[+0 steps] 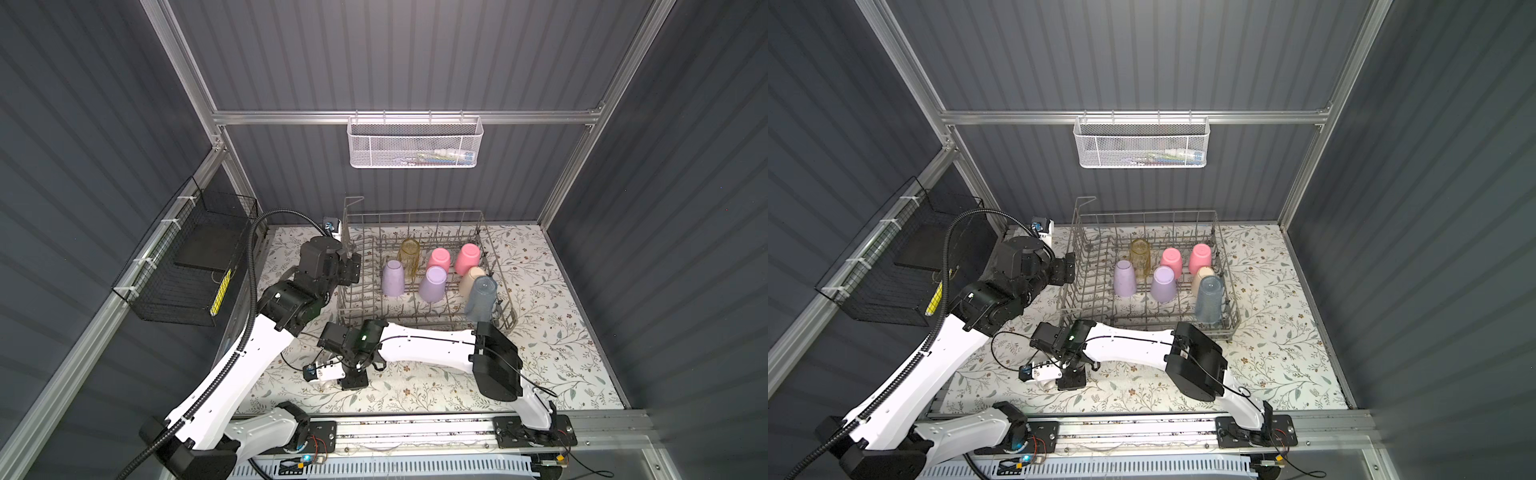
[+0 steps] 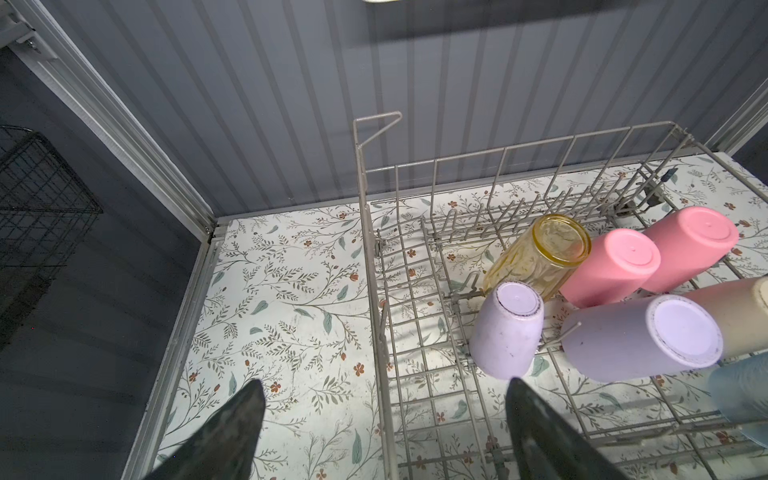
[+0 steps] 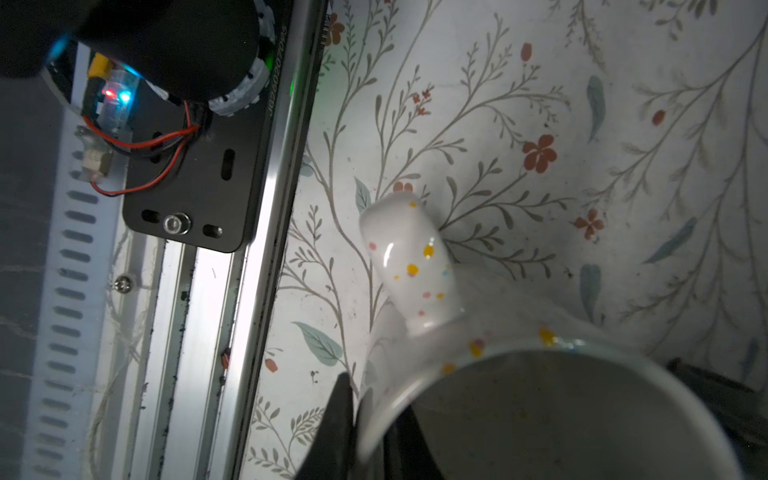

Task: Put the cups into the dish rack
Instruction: 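Lower the right gripper onto the white mug's rim and close it, then lift the white mug and carry it over the rack toward the left gripper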

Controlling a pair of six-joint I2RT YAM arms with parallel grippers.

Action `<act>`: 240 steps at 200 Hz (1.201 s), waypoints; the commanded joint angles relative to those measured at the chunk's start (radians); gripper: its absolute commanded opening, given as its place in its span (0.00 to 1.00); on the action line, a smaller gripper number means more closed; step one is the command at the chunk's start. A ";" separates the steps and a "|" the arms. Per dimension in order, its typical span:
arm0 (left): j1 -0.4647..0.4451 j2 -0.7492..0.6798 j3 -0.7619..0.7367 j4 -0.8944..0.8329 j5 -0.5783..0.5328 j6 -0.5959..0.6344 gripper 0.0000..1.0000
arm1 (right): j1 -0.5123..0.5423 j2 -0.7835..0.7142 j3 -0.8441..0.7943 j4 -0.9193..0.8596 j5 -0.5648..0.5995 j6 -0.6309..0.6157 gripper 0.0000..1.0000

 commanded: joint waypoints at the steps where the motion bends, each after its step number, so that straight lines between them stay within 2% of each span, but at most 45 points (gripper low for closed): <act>1: 0.006 0.000 -0.010 0.010 0.006 -0.003 0.90 | 0.002 0.003 0.008 -0.014 -0.008 -0.005 0.03; 12: 0.006 0.002 -0.010 0.010 0.006 -0.003 0.90 | 0.002 -0.009 0.002 -0.008 -0.013 -0.008 0.00; 73: 0.007 -0.016 -0.012 0.012 0.010 -0.003 0.90 | 0.002 -0.128 -0.065 0.055 -0.052 0.005 0.00; 92: 0.007 -0.021 -0.015 0.018 0.029 -0.001 0.90 | -0.014 -0.202 -0.097 0.092 -0.118 0.030 0.00; 100: 0.007 -0.023 -0.017 0.022 0.042 -0.001 0.90 | -0.025 -0.242 -0.119 0.118 -0.184 0.045 0.00; 140: 0.007 -0.029 -0.024 0.043 0.083 0.002 0.90 | -0.092 -0.458 -0.279 0.310 -0.366 0.141 0.00; 179: 0.010 -0.043 -0.046 0.097 0.172 0.016 0.90 | -0.268 -0.627 -0.489 0.633 -0.659 0.384 0.00; 211: 0.014 -0.060 -0.077 0.172 0.299 0.016 0.90 | -0.371 -0.727 -0.633 0.879 -0.767 0.573 0.00; 240: 0.015 -0.078 -0.104 0.252 0.446 0.019 0.90 | -0.476 -0.758 -0.757 1.193 -0.869 0.841 0.00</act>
